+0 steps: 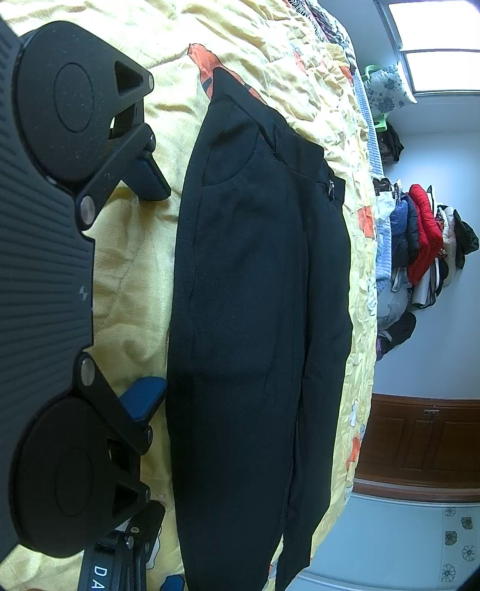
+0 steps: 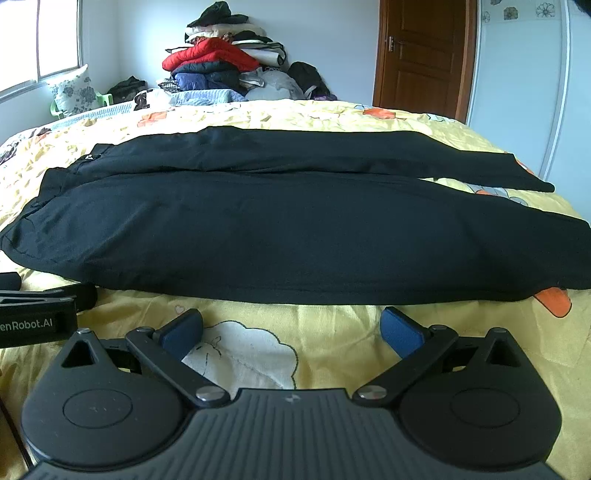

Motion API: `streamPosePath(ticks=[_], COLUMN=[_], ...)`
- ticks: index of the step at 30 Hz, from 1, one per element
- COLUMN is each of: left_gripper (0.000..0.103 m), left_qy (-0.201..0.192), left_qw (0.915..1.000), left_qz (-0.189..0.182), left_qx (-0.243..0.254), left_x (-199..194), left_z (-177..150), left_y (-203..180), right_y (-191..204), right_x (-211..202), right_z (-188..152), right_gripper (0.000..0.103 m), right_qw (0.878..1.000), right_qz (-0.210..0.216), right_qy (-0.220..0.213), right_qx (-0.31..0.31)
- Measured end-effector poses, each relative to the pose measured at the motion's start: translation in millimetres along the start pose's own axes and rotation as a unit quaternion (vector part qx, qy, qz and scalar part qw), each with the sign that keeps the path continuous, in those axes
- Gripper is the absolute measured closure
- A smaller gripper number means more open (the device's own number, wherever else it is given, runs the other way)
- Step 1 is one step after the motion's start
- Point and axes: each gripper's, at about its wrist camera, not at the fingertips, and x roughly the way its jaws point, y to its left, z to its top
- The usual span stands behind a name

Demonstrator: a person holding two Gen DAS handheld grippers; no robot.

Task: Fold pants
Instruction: 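Grasp the trouser leg hems with both grippers and lift them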

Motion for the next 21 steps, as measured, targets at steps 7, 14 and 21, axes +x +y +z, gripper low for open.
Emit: streamPosePath(ticks=[7,14,21], left_gripper=[0.0,0.0,0.0], left_qy=[0.002,-0.001,-0.032], left_qw=[1.0,0.9994,0.9995], left_qz=[-0.008,-0.033,-0.003], left_qx=[-0.004,0.001,-0.002], left_x=[1,-7,-6], left_z=[0,6,40], left_y=[3,11,33], right_y=[-1,-24,-12], right_x=[-2,-27,38], right_z=[0,37,148], right_gripper=[0.0,0.0,0.0], right_qw=[1.0,0.985,0.958], right_qz=[0.015,0.164,0.238], right_qy=[0.003,-0.054,-0.054], right_qx=[-0.011,-0.007,-0.151])
